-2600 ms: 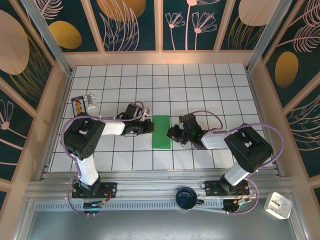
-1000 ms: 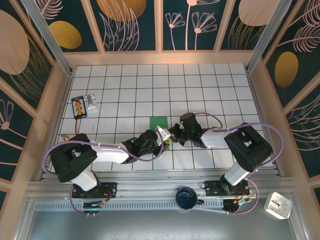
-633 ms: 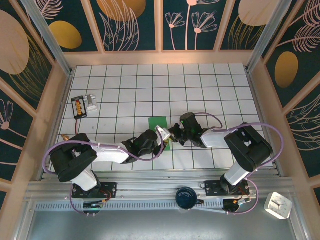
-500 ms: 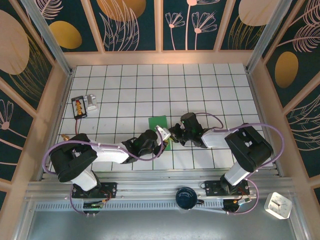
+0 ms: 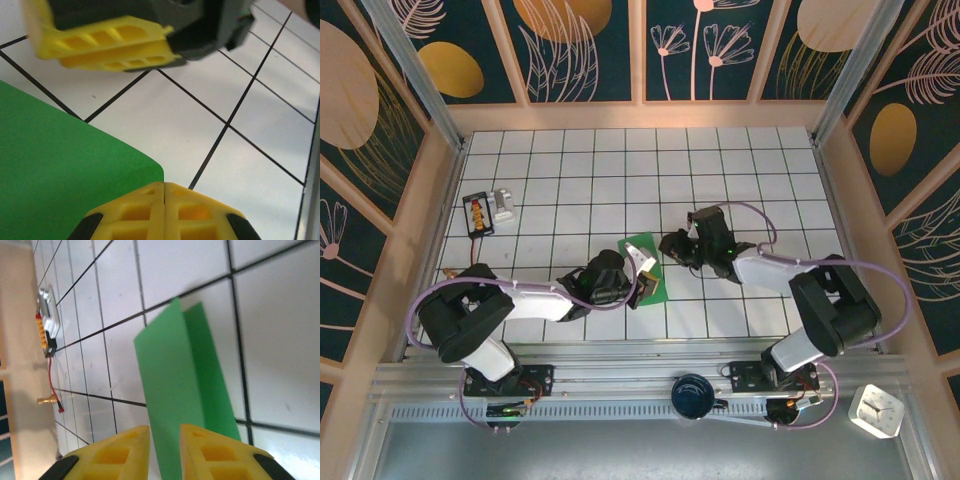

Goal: Fold a paper plane with a square sheet of paper (pick it up from the middle)
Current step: First fold in half a square sheet of paper at the center of the table, then fold the triangle a second time at the center of the table.

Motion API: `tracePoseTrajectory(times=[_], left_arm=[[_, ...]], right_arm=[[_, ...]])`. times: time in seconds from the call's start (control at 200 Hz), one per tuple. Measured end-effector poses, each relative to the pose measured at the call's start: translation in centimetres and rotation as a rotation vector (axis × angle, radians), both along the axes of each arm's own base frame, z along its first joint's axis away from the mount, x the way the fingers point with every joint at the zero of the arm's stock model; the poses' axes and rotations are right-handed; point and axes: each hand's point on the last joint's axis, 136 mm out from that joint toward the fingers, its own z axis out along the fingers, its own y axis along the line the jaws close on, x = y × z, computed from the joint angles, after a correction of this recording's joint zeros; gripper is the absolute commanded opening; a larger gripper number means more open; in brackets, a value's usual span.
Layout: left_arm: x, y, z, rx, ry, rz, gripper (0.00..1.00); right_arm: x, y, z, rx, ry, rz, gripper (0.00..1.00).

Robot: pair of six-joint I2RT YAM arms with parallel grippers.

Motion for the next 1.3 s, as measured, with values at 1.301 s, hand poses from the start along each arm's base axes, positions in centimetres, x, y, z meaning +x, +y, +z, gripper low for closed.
tracePoseTrajectory(times=[1.301], left_arm=[[1.3,3.1,-2.3,-0.110,0.258,0.064,0.00]], right_arm=[[2.4,2.8,-6.6,-0.096,0.014,0.168,0.10]])
